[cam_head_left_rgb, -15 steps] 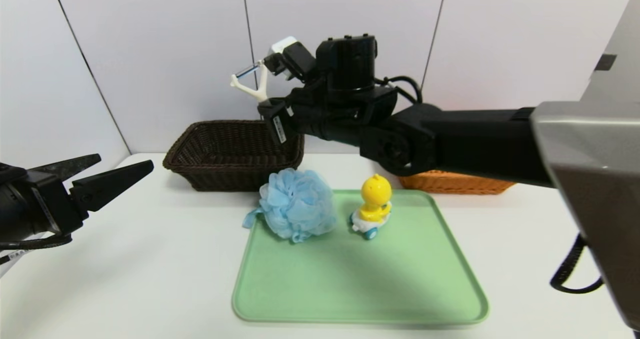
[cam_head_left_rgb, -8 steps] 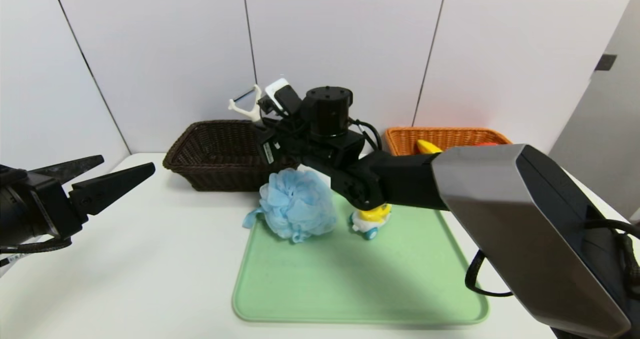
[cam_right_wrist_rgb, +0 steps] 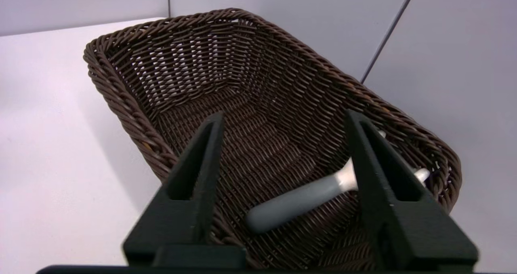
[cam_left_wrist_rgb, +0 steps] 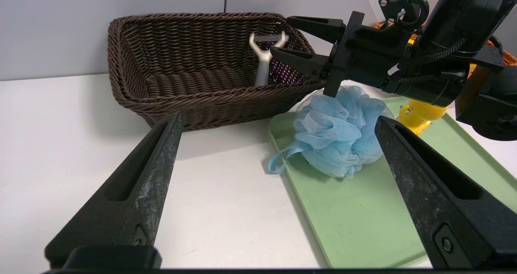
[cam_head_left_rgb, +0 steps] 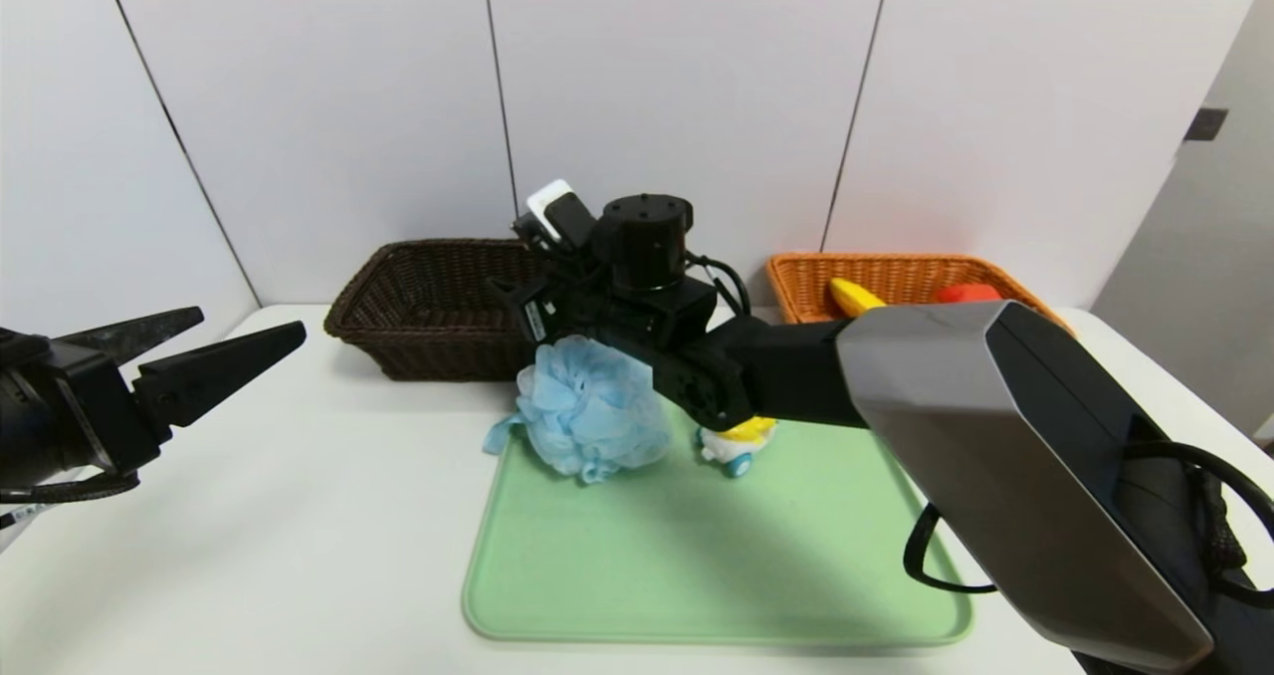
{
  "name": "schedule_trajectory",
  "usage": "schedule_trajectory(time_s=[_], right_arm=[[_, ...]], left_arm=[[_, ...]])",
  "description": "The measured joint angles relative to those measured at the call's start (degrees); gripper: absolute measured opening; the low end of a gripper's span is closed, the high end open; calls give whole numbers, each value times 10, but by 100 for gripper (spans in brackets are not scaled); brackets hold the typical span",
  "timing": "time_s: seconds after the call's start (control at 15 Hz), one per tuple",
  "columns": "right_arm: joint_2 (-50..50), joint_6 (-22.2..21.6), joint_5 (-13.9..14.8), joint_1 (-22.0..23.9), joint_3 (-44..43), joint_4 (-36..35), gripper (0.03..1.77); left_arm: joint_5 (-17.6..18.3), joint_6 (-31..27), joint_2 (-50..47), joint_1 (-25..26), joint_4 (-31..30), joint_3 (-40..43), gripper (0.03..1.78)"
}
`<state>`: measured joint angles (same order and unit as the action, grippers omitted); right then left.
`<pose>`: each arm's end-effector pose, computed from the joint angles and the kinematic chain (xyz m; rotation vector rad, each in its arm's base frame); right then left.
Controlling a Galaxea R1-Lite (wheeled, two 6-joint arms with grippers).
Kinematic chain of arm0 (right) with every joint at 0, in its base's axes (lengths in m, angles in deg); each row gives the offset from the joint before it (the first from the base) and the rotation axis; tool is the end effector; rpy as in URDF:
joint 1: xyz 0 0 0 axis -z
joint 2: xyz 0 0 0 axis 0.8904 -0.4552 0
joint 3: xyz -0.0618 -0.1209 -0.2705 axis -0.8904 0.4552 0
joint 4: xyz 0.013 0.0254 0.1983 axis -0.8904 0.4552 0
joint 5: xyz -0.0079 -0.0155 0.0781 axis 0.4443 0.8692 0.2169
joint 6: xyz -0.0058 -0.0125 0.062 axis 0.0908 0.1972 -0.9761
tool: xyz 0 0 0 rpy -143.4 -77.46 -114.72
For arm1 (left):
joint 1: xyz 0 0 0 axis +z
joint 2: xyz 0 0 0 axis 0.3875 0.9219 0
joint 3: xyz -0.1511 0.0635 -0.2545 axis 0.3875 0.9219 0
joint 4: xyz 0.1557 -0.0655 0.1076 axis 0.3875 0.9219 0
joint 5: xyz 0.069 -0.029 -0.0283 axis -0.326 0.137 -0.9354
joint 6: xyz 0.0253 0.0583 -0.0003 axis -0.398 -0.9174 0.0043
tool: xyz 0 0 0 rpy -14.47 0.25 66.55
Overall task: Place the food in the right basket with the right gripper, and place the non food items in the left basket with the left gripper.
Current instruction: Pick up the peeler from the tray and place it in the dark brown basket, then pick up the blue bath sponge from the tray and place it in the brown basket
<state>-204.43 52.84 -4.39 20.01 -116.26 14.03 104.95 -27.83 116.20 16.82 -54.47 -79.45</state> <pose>0.4204 0.3967 0.1688 -0.2276 -0.1049 0.8118 0.1820 -0.0364 0.2372 -0.1311 0.0764 -0.3735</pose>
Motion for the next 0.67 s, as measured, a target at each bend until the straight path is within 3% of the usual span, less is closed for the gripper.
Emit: schedule_trajectory(time_s=[0.47,0.67], right_arm=[[54,8,8,32,1,14,146],[150,61,46,92,6,114,154]], left_arm=[[0,0,-4,0,0,-1,169],[-2,4,-3,0,0,-11,169]])
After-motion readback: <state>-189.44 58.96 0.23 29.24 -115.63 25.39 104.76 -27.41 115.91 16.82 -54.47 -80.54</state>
